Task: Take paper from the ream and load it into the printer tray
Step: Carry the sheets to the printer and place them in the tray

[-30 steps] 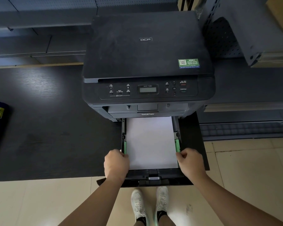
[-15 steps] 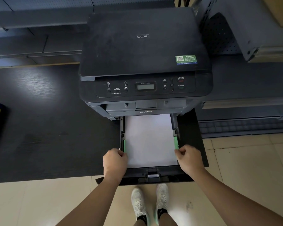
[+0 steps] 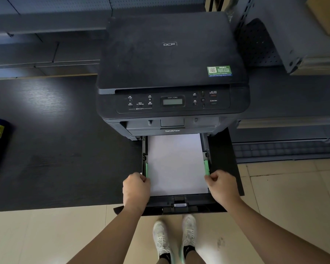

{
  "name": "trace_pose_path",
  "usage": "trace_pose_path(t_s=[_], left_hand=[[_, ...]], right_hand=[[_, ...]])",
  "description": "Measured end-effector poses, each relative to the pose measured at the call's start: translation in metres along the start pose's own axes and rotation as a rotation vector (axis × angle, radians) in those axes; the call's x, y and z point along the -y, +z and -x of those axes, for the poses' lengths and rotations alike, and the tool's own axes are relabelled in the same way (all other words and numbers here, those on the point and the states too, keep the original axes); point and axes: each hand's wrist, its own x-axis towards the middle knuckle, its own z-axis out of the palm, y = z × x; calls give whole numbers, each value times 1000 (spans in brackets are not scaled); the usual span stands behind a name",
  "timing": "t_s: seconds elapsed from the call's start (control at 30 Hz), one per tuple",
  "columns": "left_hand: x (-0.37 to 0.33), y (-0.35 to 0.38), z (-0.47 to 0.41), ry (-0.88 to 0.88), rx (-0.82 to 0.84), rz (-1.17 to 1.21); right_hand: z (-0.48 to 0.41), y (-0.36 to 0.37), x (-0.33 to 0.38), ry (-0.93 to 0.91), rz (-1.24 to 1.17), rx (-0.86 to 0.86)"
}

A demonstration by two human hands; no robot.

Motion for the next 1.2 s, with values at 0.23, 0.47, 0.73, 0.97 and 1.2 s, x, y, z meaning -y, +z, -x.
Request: trace_pose_path(t_s=[0.23,0.47,0.73,0.97,1.2], left_hand=[[3,0,-2,16,9,21],[1,-1,0,24,11,-8],[2,2,-3,21,-7,-13],[2,-8,4,110,-17,20],[52,-68,27,203,17,104]], right_hand=[[2,-1,0,-4,-4,-20],[3,-3,4,-19,59,-8],[2,-3,6,5,97,-8],[10,-9,5,4,46,-26],[49,-67,-41,-50,-151,117]])
